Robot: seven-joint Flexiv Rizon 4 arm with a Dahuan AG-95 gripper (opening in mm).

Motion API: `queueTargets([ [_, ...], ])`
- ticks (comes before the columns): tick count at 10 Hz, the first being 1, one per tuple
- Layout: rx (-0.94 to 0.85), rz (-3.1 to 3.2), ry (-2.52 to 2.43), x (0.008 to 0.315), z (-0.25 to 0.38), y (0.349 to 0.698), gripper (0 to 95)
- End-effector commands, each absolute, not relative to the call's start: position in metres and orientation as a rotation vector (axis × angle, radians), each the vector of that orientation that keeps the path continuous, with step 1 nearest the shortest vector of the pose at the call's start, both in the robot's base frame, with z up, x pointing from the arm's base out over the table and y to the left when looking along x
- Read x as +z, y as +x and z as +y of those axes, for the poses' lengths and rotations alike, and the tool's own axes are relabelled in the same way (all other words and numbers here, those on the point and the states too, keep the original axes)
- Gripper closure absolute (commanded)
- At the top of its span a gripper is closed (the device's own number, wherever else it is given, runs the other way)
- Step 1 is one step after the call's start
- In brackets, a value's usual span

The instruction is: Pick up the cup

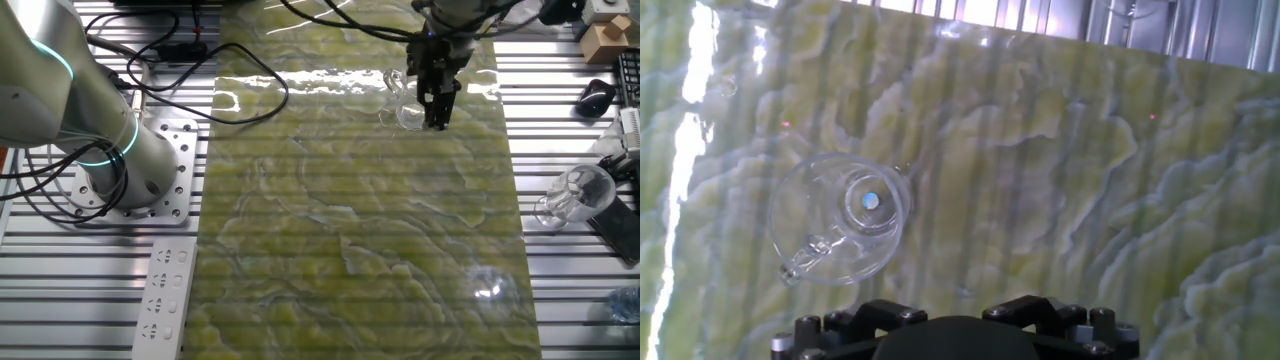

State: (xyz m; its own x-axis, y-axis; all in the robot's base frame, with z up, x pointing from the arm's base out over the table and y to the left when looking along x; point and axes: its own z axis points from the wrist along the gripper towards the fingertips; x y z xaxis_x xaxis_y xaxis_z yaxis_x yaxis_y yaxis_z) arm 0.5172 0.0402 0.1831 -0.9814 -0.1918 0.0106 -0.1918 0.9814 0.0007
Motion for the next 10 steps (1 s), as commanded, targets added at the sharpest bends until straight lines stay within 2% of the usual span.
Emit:
queueTargets([
  [1, 0.088, -3.127, 0.396, 0.183, 0.0401, 0.5176, 19.0],
  [10, 0.073, -3.127, 0.681, 0.183, 0.0401, 0.5176, 19.0],
])
